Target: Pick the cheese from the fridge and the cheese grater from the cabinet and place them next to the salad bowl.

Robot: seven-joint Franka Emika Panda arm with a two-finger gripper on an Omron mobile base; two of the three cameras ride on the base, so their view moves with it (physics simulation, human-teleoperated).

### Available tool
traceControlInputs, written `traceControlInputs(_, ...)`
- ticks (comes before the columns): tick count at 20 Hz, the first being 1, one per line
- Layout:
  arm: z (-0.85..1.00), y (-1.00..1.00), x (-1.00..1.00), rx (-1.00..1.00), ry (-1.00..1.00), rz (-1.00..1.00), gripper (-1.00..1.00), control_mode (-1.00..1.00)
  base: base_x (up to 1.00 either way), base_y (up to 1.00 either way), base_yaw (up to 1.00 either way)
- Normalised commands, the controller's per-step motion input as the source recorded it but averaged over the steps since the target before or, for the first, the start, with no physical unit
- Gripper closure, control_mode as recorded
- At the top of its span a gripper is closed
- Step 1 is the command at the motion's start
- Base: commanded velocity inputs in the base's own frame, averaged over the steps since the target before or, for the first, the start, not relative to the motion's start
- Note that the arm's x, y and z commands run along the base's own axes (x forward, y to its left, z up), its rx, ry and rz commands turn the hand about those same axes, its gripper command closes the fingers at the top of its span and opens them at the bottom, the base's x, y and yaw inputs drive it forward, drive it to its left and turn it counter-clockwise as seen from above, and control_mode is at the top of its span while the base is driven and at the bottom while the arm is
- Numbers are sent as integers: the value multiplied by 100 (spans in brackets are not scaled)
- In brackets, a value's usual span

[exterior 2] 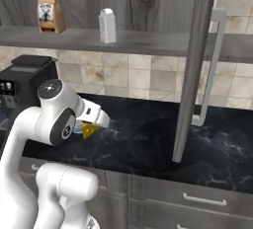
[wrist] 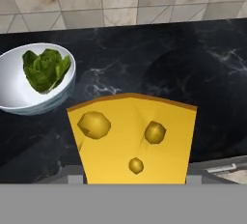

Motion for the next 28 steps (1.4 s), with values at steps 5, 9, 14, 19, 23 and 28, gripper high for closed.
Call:
traceControlInputs(5,0,0,0,0,0,0,100,100,40,-1,2)
traceControlInputs(9,0,0,0,0,0,0,100,100,18,-3,0)
traceControlInputs(14,0,0,0,0,0,0,100,100,25,-6,0)
traceControlInputs(19,-12,-3,11,0,0,0,100,-100,16,-5,1)
traceControlInputs(23,-30,-25,42,1,0,1,100,-100,0,0,0)
traceControlInputs(28,-29,-34,66,1,0,5,100,-100,0,0,0)
